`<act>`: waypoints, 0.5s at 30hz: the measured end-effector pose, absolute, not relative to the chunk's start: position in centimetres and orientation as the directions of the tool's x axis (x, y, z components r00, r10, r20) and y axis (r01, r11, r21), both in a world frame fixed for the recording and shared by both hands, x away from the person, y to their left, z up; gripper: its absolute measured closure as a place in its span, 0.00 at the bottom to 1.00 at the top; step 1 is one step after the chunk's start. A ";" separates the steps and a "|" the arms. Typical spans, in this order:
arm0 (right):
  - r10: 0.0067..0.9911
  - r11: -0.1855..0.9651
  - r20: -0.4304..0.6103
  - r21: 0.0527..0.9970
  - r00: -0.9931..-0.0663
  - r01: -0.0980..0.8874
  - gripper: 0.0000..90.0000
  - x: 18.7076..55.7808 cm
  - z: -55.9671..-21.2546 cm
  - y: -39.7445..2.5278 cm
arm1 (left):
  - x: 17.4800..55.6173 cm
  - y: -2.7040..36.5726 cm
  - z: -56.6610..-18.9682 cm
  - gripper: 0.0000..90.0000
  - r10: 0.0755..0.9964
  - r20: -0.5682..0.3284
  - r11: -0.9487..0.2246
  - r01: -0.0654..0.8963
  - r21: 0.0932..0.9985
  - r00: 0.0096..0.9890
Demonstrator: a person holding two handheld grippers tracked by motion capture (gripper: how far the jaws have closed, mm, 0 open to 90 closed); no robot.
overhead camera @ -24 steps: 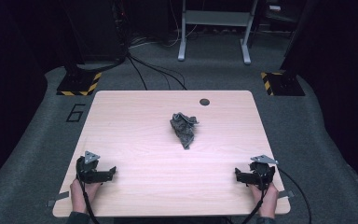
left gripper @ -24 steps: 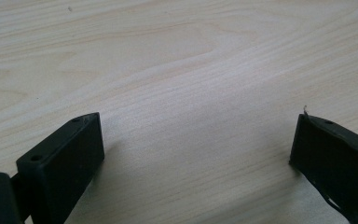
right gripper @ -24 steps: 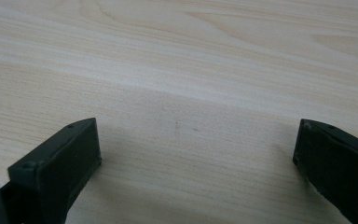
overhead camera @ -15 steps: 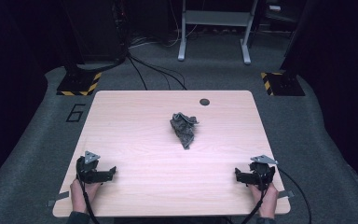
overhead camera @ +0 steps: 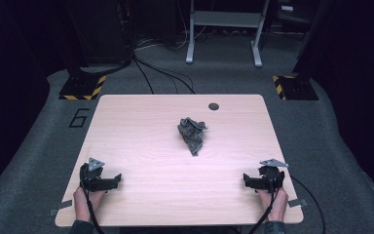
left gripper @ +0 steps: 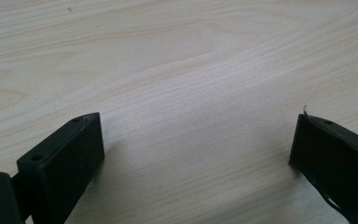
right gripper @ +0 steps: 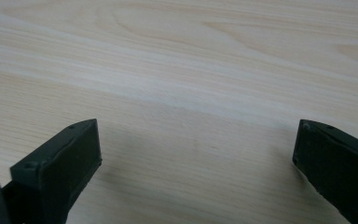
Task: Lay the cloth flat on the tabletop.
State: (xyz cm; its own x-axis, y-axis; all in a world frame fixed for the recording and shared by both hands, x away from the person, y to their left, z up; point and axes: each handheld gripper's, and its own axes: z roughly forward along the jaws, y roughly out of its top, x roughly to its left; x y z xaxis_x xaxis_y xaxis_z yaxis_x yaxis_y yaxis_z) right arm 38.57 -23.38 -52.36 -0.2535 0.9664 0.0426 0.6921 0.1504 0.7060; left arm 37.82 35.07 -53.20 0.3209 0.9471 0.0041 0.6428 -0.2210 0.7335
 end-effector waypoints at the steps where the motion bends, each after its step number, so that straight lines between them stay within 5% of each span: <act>1: 0.964 0.150 0.049 0.711 -0.261 0.687 0.00 38.7 -52.2 -23.2 | 37.8 35.1 -53.2 0.03 0.947 0.004 -0.221 0.643 0.733 0.321; 15: 0.906 0.186 0.111 0.762 -0.408 0.620 0.01 42.0 -48.4 -18.6 | 37.8 35.1 -53.2 0.03 0.947 0.003 -0.220 0.642 0.734 0.321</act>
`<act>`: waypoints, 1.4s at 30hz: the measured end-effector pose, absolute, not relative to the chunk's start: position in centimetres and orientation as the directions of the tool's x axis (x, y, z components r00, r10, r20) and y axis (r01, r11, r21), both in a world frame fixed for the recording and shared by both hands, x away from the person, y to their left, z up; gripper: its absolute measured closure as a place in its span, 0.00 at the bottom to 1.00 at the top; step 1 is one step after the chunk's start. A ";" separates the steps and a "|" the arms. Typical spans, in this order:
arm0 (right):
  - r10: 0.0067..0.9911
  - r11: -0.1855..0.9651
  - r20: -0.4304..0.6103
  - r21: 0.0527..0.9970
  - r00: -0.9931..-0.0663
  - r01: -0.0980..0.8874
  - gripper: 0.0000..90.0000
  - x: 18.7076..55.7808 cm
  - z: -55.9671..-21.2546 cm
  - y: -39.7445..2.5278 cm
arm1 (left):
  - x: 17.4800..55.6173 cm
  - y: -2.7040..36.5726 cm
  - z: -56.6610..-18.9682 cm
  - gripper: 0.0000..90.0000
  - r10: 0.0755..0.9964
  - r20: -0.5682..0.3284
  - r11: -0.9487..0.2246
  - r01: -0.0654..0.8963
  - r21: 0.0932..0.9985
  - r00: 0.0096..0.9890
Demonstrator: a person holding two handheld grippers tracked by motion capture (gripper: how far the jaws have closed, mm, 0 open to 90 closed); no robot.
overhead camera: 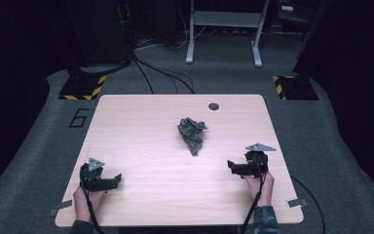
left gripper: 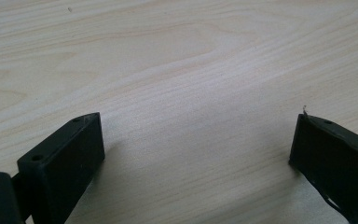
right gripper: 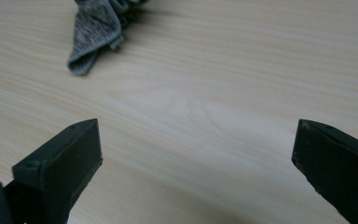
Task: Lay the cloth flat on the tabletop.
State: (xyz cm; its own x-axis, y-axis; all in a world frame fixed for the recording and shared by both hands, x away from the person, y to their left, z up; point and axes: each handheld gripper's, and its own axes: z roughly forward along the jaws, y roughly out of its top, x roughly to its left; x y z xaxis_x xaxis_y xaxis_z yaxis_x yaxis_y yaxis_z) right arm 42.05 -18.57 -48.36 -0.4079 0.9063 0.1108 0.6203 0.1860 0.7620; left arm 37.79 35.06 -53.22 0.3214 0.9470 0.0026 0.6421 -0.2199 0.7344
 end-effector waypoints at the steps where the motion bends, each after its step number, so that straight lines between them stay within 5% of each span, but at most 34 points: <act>1: 0.895 0.205 0.105 0.767 -0.434 0.608 0.01 42.7 -47.8 -17.7 | 37.8 35.1 -53.2 0.03 0.947 0.005 -0.222 0.643 0.733 0.322; 28: 0.820 0.327 0.113 0.713 -0.562 0.621 0.01 51.4 -47.1 -8.1 | 37.8 35.1 -53.2 0.04 0.946 0.004 -0.223 0.642 0.734 0.324; 42: 0.833 0.365 0.070 0.676 -0.549 0.640 0.29 53.9 -49.4 -4.9 | 37.7 35.0 -53.2 0.04 0.946 0.004 -0.222 0.642 0.734 0.323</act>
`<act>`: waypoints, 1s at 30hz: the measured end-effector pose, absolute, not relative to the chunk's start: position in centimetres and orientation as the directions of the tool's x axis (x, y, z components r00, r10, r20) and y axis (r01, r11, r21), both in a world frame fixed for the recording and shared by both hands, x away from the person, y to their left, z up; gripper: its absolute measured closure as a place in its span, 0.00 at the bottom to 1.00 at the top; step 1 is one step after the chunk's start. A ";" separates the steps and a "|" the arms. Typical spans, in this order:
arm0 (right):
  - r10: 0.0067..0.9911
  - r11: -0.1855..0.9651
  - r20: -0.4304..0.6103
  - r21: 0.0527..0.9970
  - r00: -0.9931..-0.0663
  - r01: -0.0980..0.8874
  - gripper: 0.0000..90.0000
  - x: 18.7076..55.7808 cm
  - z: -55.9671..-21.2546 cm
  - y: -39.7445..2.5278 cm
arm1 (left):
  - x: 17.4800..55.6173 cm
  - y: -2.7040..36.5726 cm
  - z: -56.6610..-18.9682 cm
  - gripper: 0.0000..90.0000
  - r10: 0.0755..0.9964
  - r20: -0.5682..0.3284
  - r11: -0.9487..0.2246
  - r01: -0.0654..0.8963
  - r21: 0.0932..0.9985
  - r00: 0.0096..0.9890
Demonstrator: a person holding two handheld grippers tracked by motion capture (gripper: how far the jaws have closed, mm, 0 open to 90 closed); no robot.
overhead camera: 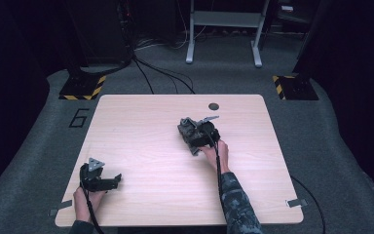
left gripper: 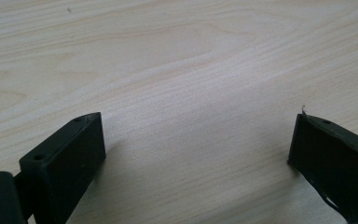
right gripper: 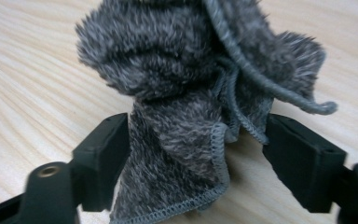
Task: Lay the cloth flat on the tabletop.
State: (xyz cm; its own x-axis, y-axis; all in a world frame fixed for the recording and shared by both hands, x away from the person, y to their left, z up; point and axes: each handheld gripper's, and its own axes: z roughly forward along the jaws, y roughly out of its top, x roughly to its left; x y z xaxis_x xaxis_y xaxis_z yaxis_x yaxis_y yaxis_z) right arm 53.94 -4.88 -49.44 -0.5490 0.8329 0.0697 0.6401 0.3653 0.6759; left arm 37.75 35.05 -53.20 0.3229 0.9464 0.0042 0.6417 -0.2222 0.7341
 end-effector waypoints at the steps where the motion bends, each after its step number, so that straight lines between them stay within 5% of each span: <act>1: 0.834 0.384 0.052 0.661 -0.549 0.645 0.37 54.1 -49.7 -4.6 | 37.7 35.1 -53.2 0.04 0.946 0.005 -0.224 0.642 0.733 0.324; 14: 0.825 0.425 0.012 0.644 -0.565 0.636 0.83 54.0 -50.3 -3.9 | 37.7 35.0 -53.2 0.04 0.947 0.006 -0.223 0.643 0.733 0.322; 30: 0.793 0.424 0.035 0.684 -0.608 0.593 0.85 50.8 -48.3 -5.0 | 37.7 35.0 -53.2 0.04 0.947 0.007 -0.224 0.642 0.733 0.322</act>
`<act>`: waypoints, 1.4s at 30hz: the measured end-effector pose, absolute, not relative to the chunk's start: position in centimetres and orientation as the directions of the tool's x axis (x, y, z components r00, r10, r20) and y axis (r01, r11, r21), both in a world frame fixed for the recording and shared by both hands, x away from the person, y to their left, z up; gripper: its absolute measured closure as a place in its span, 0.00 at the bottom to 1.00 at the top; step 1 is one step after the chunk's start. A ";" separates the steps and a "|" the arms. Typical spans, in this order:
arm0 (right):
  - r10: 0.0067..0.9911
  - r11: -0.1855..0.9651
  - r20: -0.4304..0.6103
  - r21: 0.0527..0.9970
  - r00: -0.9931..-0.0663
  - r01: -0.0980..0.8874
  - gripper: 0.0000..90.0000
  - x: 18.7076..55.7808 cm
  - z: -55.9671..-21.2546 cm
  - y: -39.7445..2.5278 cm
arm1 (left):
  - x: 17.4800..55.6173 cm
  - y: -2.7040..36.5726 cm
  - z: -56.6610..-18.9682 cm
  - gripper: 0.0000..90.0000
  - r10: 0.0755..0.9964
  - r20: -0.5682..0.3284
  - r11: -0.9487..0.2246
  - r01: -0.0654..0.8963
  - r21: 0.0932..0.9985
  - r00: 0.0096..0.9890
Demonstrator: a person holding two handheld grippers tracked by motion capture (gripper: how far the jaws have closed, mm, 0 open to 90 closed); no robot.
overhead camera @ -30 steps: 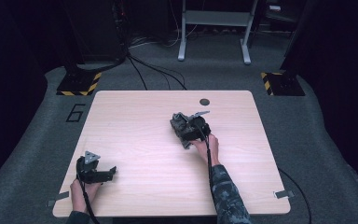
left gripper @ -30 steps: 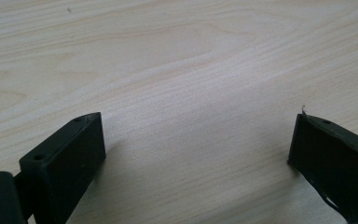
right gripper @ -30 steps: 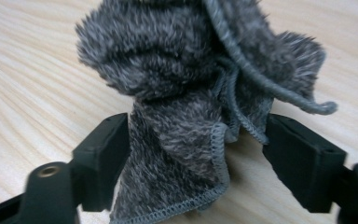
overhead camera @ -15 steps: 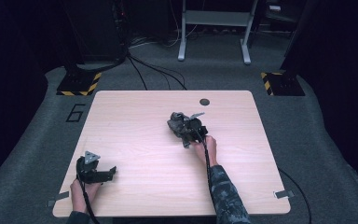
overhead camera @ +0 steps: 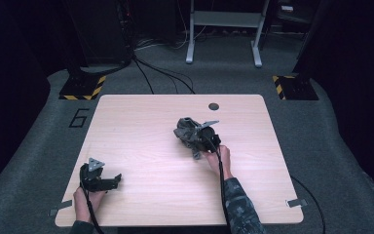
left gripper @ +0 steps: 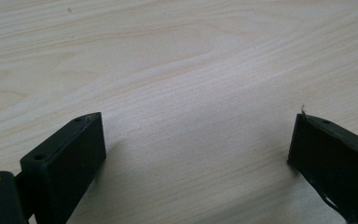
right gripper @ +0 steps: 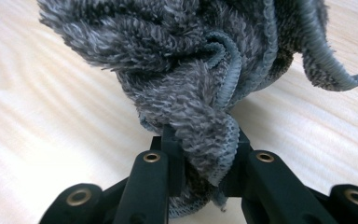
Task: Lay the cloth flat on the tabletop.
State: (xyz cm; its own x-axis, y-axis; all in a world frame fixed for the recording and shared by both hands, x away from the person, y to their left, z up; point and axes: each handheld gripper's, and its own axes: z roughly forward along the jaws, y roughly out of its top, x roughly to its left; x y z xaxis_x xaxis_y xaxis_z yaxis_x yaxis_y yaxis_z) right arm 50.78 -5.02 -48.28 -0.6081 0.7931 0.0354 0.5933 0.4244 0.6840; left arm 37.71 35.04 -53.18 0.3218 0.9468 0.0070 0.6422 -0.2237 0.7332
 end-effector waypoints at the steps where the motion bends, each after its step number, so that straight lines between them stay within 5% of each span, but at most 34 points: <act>1: 0.786 0.432 0.030 0.688 -0.618 0.583 0.85 49.8 -47.8 -4.9 | 37.7 35.0 -53.2 0.04 0.947 0.007 -0.224 0.642 0.733 0.322; 20: 0.772 0.446 0.044 0.672 -0.634 0.591 0.81 42.0 -48.4 -3.8 | 37.7 35.0 -53.2 0.04 0.947 0.011 -0.225 0.642 0.733 0.320; 22: 0.776 0.448 0.049 0.658 -0.629 0.605 0.74 41.3 -49.0 -3.3 | 37.6 34.9 -53.1 0.04 0.946 0.016 -0.232 0.641 0.731 0.324; 23: 0.774 0.450 0.063 0.645 -0.630 0.617 0.59 40.8 -49.4 -2.8 | 37.7 34.7 -53.2 0.04 0.948 0.011 -0.224 0.639 0.736 0.319; 24: 0.774 0.450 0.063 0.645 -0.630 0.617 0.59 40.8 -49.4 -2.8 | 37.7 34.7 -53.2 0.04 0.948 0.011 -0.224 0.639 0.736 0.319; 26: 0.753 0.457 0.072 0.658 -0.654 0.599 0.40 40.8 -49.1 -3.1 | 37.6 34.3 -53.0 0.03 0.942 -0.013 -0.217 0.638 0.739 0.335; 31: 0.747 0.431 0.058 0.716 -0.663 0.549 0.29 40.5 -47.4 -5.0 | 37.4 32.9 -52.1 0.02 0.923 -0.047 -0.210 0.603 0.769 0.381; 38: 0.787 0.374 0.059 0.746 -0.614 0.551 0.30 42.0 -46.3 -7.6 | 38.1 28.9 -49.9 0.03 0.858 -0.034 -0.288 0.536 0.794 0.513; 42: 0.822 0.348 0.048 0.747 -0.567 0.567 0.41 43.6 -46.2 -8.4 | 38.9 26.0 -48.3 0.07 0.805 0.009 -0.366 0.485 0.794 0.593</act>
State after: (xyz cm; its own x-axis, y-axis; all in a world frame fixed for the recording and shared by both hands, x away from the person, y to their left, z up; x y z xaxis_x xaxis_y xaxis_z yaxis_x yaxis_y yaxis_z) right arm 43.60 -8.38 -46.17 -0.5672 0.8222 0.0480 0.5670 0.3475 0.7468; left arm 38.94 25.98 -48.33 0.5933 0.8049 0.0085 0.4854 -0.3662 0.7939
